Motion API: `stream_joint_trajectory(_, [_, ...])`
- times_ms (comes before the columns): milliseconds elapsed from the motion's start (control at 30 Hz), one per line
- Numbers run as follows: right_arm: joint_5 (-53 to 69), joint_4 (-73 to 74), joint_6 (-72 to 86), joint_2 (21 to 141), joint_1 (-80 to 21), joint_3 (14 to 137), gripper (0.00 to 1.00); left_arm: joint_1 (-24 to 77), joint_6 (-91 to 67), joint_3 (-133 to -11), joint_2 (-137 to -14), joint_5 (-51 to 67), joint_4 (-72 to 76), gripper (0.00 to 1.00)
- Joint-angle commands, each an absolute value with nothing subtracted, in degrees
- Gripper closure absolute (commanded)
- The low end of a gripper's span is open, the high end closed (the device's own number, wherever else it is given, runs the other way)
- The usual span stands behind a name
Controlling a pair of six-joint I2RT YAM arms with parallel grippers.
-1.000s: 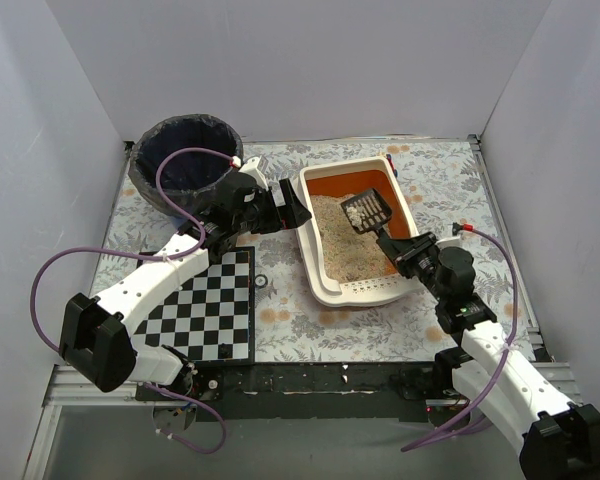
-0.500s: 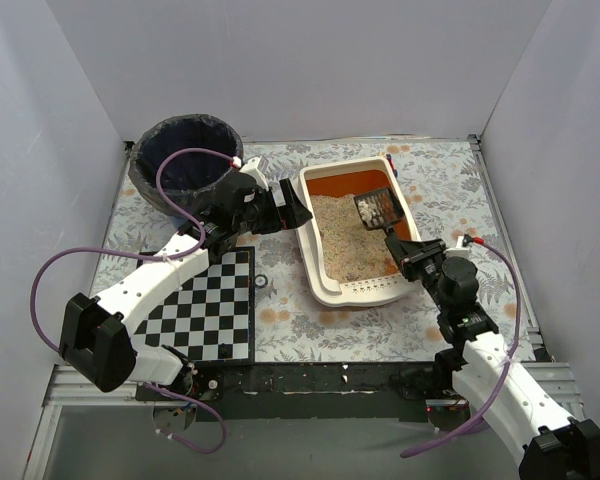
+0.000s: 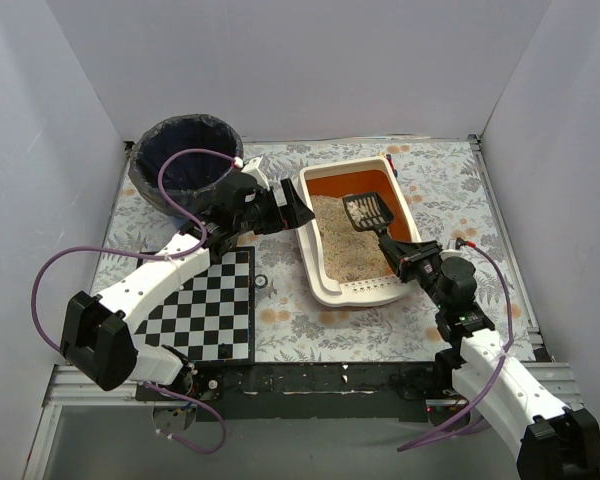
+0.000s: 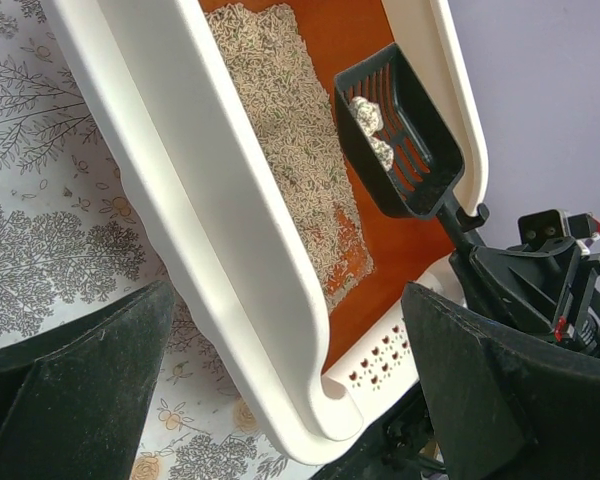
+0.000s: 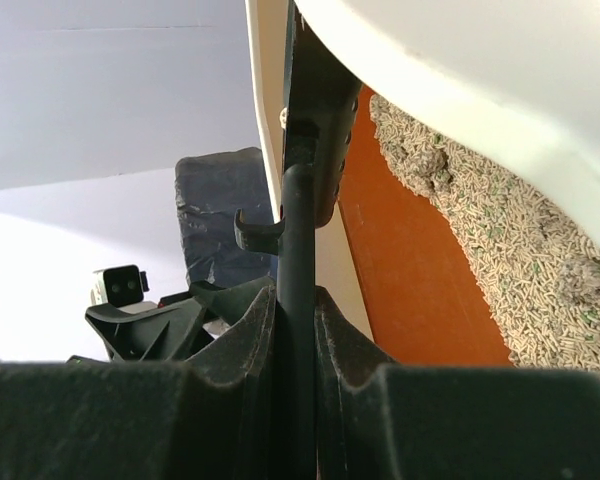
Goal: Clean the litter box
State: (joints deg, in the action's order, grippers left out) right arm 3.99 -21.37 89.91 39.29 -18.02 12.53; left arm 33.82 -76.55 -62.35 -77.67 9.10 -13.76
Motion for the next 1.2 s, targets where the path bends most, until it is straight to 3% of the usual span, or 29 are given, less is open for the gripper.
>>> stream_joint_trajectory(0, [3.4,-18.8,92.5,37.4,-17.7,15.2,0.99,33.8,-76.9,-62.8,-77.9,10.3,-12.2,0.02])
stream_joint_trajectory(433, [5.0,-27.3,88.1,44.6,-22.6,17.9,0.99,33.7,-78.6,-63.4,-79.6,9.8,-12.1,0.02])
stream_joint_trajectory(600, [-2.5,-24.3,88.2,40.5,-22.3,16.0,0.99,33.7,-78.0,-64.2,-79.9,10.3,-14.9,0.02])
stream_joint_trajectory(833, [-1.6,-27.6,88.4,40.4,-22.8,14.9,0.99,33.7,-77.8,-64.0,-78.7,9.1,-14.9,0.02])
stream_joint_trajectory(967, [6.1,-28.1,84.5,46.4,-23.6,19.4,0.99,33.7,-77.9,-63.8,-78.6,8.0,-15.1,0.02])
stream_joint_trajectory(1167, [1.1,-27.9,83.9,45.1,-25.4,18.2,0.99,33.7,-77.9,-62.8,-77.0,6.6,-14.9,0.02])
